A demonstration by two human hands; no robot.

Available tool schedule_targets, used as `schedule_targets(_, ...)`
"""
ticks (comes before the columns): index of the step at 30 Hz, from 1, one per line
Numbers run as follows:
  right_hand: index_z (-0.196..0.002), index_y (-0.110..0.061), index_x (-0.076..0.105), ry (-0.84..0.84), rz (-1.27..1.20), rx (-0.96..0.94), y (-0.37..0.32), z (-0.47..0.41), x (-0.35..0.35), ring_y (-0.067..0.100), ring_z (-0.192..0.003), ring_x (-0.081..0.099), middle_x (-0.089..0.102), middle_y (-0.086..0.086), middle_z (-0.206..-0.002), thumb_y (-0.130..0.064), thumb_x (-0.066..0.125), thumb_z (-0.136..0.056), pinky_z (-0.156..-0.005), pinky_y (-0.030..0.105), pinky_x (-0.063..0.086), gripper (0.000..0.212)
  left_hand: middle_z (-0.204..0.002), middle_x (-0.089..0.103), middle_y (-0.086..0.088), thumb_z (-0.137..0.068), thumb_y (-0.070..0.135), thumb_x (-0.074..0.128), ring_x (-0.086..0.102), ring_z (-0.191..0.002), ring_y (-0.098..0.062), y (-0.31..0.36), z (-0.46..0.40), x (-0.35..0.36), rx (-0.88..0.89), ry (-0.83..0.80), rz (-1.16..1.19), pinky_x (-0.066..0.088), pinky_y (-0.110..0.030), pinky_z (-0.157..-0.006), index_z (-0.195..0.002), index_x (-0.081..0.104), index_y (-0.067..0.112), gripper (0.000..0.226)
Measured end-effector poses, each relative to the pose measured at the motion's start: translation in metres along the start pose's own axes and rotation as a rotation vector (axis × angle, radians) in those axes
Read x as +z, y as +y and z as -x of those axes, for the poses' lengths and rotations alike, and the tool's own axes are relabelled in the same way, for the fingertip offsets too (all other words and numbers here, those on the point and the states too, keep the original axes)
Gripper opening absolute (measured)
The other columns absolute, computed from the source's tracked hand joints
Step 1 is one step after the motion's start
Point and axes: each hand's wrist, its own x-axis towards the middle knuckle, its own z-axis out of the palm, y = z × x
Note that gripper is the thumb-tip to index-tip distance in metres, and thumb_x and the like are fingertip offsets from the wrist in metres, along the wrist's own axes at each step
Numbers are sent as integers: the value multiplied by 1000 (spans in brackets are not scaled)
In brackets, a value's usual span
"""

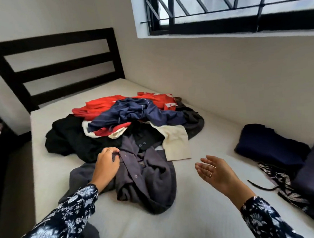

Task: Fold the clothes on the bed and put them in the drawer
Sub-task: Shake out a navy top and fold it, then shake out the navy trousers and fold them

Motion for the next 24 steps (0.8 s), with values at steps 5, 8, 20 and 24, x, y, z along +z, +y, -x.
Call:
schedule_targets(5,-100,-1,57,31,99,-29,-3,-13,38,28,-82,62,64,20,-93,-18,51,-97,-73,33,52,19,-116,58,-20,-85,0,59,54,-110,-38,-9,-49,-16,-10,25,-8,40,-43,-101,-110,64,2,26)
schedule_targets(8,-95,-3,57,37,236,-63,-9,-26,63,27,-79,62,63,18,-90,-20,51,-97,-71,31,52,18,-115,58,-21,-85,-2,58,52,-113,-37,-8,-73,-15,35,26,28,38,-42,-102,-110,63,-1,25)
schedule_targets(20,-72,-8,51,148,1210,-687,-42,-123,164,14,-64,46,51,2,-70,-21,65,-83,-61,28,38,21,-137,40,-9,-84,26,70,39,-129,-28,16,-133,29,170,-115,12,32,-38,-107,-134,46,9,59)
schedule_targets(24,-118,-8,55,125,1575,-845,-42,-168,179,27,-107,53,53,9,-120,-27,67,-83,-90,41,45,42,-139,38,-9,-84,25,70,40,-129,-28,15,-156,52,229,-109,-26,33,-35,-107,-137,42,9,62)
